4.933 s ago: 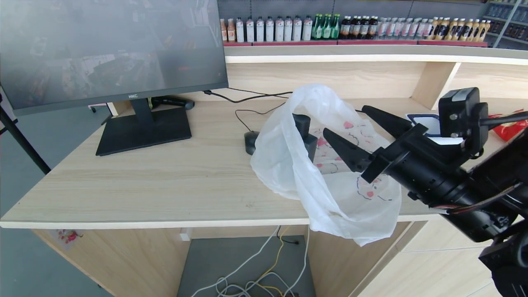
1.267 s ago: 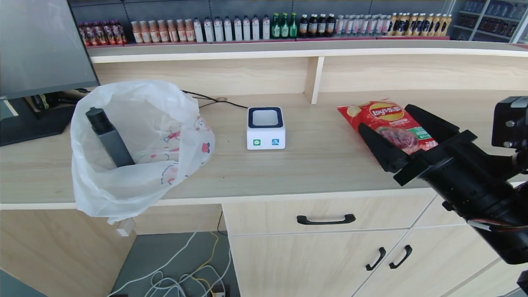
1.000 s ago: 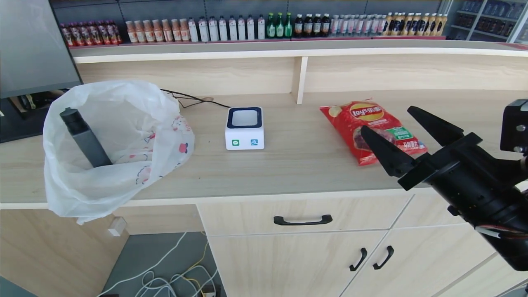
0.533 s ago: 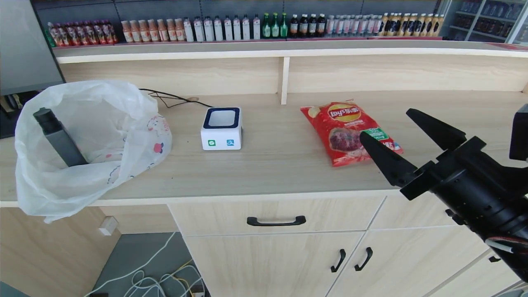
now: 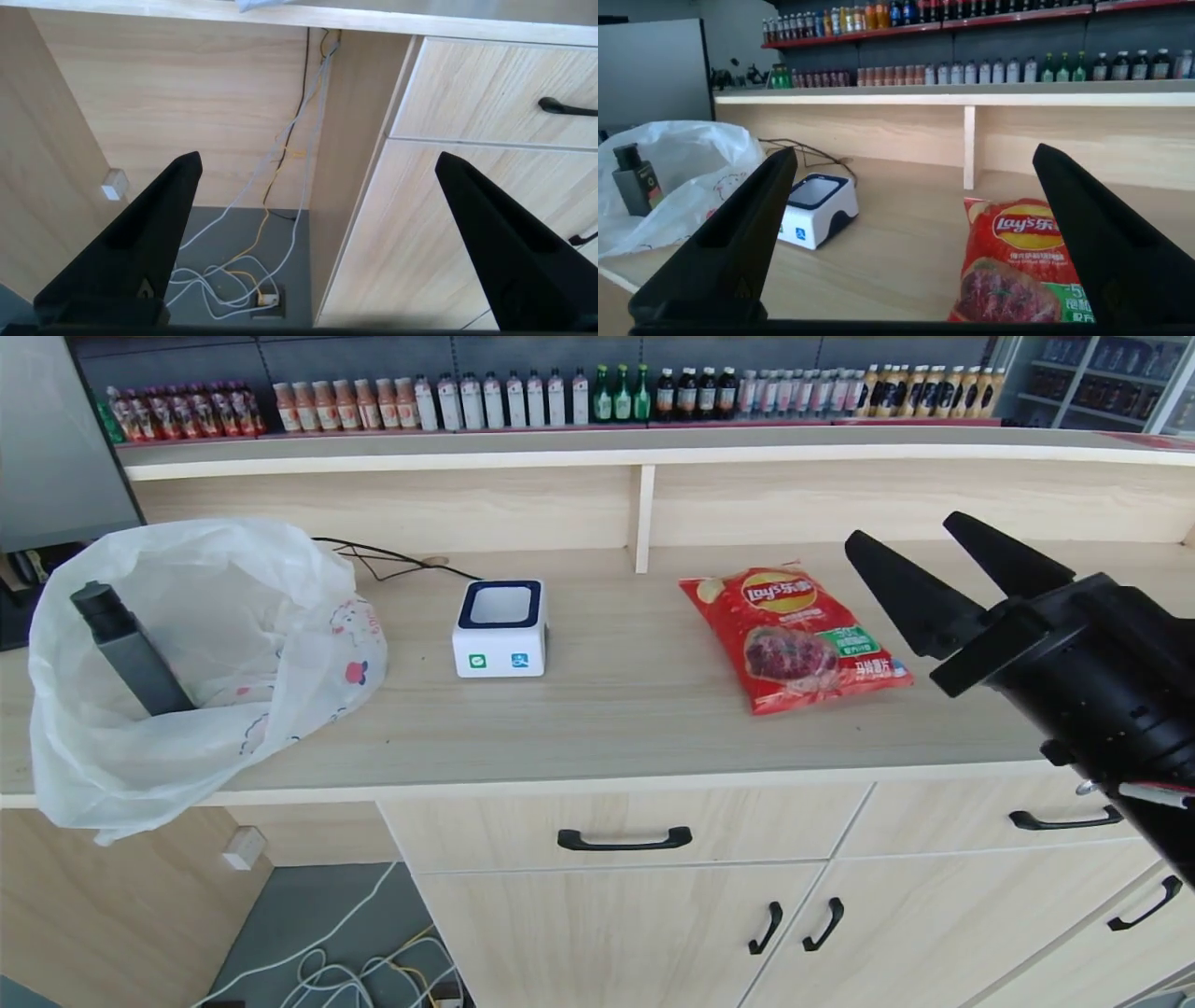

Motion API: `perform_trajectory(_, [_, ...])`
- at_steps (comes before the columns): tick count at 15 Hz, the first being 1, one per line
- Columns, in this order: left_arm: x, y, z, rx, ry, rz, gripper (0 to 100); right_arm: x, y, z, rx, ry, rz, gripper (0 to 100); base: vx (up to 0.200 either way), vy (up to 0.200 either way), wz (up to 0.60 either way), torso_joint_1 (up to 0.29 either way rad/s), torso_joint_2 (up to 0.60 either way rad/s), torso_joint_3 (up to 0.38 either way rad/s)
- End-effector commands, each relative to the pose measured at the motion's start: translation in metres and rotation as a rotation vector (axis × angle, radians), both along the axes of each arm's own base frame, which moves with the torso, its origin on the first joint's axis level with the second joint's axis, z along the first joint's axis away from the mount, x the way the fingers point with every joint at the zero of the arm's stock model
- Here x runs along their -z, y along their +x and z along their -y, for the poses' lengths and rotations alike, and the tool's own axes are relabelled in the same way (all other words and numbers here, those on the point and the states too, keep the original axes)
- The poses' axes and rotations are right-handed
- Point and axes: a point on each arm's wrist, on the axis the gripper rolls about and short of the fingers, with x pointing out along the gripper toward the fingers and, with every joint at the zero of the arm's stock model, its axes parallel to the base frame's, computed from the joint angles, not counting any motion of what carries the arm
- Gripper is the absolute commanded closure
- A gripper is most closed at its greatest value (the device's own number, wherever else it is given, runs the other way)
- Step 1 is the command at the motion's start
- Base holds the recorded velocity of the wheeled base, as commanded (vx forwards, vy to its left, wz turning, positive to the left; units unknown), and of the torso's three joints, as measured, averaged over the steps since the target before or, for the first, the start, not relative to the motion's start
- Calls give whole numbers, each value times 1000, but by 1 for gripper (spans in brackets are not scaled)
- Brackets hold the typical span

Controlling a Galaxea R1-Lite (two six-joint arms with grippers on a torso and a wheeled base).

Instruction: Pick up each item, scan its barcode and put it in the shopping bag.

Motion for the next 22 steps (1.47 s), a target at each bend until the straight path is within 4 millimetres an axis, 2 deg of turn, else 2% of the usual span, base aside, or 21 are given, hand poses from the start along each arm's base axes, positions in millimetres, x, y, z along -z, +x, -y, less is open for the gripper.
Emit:
perform_trajectory(1, [0,0,0,-1,0,0,0,-35,-2,0,-26,82,18,0,0,0,0,0,0,0])
perform_trajectory(3, [0,0,0,-1,0,0,0,-40,0,0,-31,80,-12,0,0,0,0,0,0,0])
perform_trajectory(5, [0,0,0,-1,0,0,0,-32,4,-3,-35,34,-105,0,0,0,0,0,0,0])
perform_trajectory(8, [0,0,0,-1,0,0,0,-30,26,-4,8,-11,-192,0,0,0,0,0,0,0])
perform_trajectory(9, [0,0,0,-1,0,0,0,-32,38,-9,15,-43,-253,0,0,0,0,0,0,0])
perform_trajectory(13, [0,0,0,-1,0,0,0,-21,56,-18,76,-273,-459,0,0,0,0,0,0,0])
perform_trajectory(16, [0,0,0,-1,0,0,0,-25,73,-27,102,-320,-517,0,0,0,0,0,0,0])
perform_trajectory(19, [0,0,0,-1,0,0,0,-16,79,-17,171,-414,-576,0,0,0,0,0,0,0])
perform_trajectory(22, [0,0,0,-1,0,0,0,-6,91,-22,178,-448,-592,0,0,0,0,0,0,0])
